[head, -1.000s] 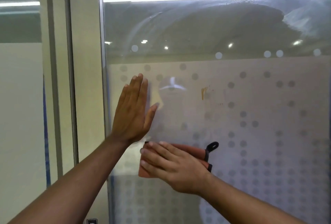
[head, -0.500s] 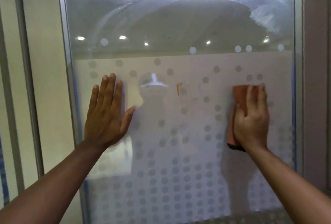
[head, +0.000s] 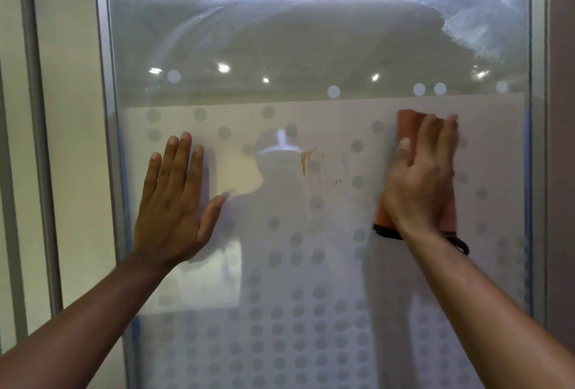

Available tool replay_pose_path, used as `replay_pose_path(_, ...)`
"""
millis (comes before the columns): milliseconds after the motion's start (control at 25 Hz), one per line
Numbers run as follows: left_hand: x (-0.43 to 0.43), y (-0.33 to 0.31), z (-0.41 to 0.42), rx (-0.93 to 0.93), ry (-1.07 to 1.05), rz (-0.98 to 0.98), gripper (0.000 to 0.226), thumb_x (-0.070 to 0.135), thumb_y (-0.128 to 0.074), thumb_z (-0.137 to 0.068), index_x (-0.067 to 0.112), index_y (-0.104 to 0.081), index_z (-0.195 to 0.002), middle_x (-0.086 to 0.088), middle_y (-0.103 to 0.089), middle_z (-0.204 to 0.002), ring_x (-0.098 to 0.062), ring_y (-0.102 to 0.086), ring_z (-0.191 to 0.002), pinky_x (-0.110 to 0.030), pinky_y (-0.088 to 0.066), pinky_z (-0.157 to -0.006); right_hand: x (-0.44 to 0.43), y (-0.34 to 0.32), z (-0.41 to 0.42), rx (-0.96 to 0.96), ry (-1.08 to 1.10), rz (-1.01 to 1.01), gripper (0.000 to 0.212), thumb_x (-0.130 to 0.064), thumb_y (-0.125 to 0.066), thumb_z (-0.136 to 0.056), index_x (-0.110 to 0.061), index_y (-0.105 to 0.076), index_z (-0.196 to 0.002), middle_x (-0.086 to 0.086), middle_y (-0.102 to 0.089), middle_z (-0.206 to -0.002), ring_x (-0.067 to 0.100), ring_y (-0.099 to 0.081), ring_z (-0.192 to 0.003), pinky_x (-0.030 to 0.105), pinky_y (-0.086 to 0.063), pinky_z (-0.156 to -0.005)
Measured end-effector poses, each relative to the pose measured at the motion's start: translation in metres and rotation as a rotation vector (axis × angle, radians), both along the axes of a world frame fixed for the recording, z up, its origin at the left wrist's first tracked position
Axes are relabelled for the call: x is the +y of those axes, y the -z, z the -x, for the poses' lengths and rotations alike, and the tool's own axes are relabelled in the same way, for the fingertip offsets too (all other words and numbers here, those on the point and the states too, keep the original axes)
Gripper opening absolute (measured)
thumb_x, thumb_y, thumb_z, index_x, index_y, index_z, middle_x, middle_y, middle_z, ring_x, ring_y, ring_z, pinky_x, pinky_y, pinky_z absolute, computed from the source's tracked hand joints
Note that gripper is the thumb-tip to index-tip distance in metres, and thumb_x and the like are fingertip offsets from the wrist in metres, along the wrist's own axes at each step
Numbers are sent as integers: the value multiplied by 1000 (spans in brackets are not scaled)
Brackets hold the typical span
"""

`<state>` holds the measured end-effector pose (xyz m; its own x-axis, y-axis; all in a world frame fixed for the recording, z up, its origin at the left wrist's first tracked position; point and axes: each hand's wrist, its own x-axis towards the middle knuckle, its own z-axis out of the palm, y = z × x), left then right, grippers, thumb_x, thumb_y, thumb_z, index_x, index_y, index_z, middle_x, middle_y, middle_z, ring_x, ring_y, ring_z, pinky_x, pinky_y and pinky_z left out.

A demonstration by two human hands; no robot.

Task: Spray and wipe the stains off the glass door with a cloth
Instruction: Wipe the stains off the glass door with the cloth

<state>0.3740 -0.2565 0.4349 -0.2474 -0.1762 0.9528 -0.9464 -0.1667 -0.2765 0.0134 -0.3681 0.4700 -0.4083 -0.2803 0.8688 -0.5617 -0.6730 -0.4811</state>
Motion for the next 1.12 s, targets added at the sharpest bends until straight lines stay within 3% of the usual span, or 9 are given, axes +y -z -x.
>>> replay_pose_path(200, 0, 0, -2, -1, 4, -5, 84, 58, -28, -112, 1, -15, -173, -21, -10, -183, -39, -10, -171, -58, -12, -139, 27, -9, -75, 251, -13, 177, 57, -31, -45, -113, -1, -42, -161, 29, -31, -171, 48, -29, -160, 56, -28, -131)
replay_pose_path(520, 5, -1, -2, -2, 105, -28, 83, 57, -16, -113, -2, -16, -172, -22, -10, -183, -41, -10, -171, -58, -8, -139, 41, 48, -119, 883, -129, 523, 41, -17, -41, -117, -5, -57, -152, 21, -43, -167, 37, -29, -162, 49, -26, -133)
replay_pose_path(640, 7, -2, -3, -4, 118, -42, 82, 57, -17, -113, -1, -18, -172, -22, -11, -183, -40, -10, -171, -59, -9, -139, 39, 82, -110, 1078, -183, 540, 46, -8, -47, -113, -11, -50, -159, 15, -37, -172, 34, -23, -165, 48, -27, -132)
replay_pose_path(760, 8, -2, -2, 3, 91, -55, 82, 55, -20, -113, -2, -17, -171, -22, -11, -183, -41, -11, -171, -61, -12, -138, 37, 107, -90, 1223, -206, 579, 48, -7, -41, -116, -12, -42, -163, 15, -32, -175, 33, -22, -165, 47, -26, -132)
replay_pose_path(840, 8, -2, -1, 8, 78, -54, 81, 52, -25, -111, -2, -18, -171, -22, -11, -183, -41, -11, -171, -63, -13, -137, 39, 118, -76, 1157, -251, 544, 47, -14, -39, -118, -22, -42, -165, 7, -32, -176, 25, -24, -165, 44, -25, -133)
replay_pose_path(920, 7, -2, -2, 10, 69, -53, 81, 52, -25, -112, -1, -17, -172, -21, -11, -183, -40, -10, -171, -62, -13, -138, 47, 115, -54, 872, -387, 353, 45, -29, -42, -118, -42, -42, -162, -14, -34, -174, 9, -28, -162, 44, -28, -133)
replay_pose_path(960, 7, -1, -2, 8, 66, -51, 80, 53, -24, -112, 0, -17, -172, -21, -11, -183, -40, -10, -171, -61, -12, -138, 45, 110, -39, 658, -394, 297, 47, -24, -48, -115, -37, -47, -160, -11, -40, -171, 11, -34, -161, 44, -30, -132)
replay_pose_path(1040, 7, -1, -3, 3, 57, -48, 81, 55, -21, -113, 2, -15, -173, -20, -10, -184, -40, -9, -171, -60, -12, -139, 36, 88, -2, 284, -324, 266, 57, 0, -53, -101, -7, -49, -157, 13, -43, -167, 26, -38, -158, 34, -31, -131)
replay_pose_path(1120, 7, -1, -1, 3, 56, -47, 81, 56, -19, -113, 2, -15, -173, -21, -10, -183, -41, -10, -171, -62, -13, -138, 19, 57, 43, 31, -243, 226, 55, -3, -55, -103, 3, -45, -157, 17, -41, -166, 26, -37, -157, 27, -28, -131)
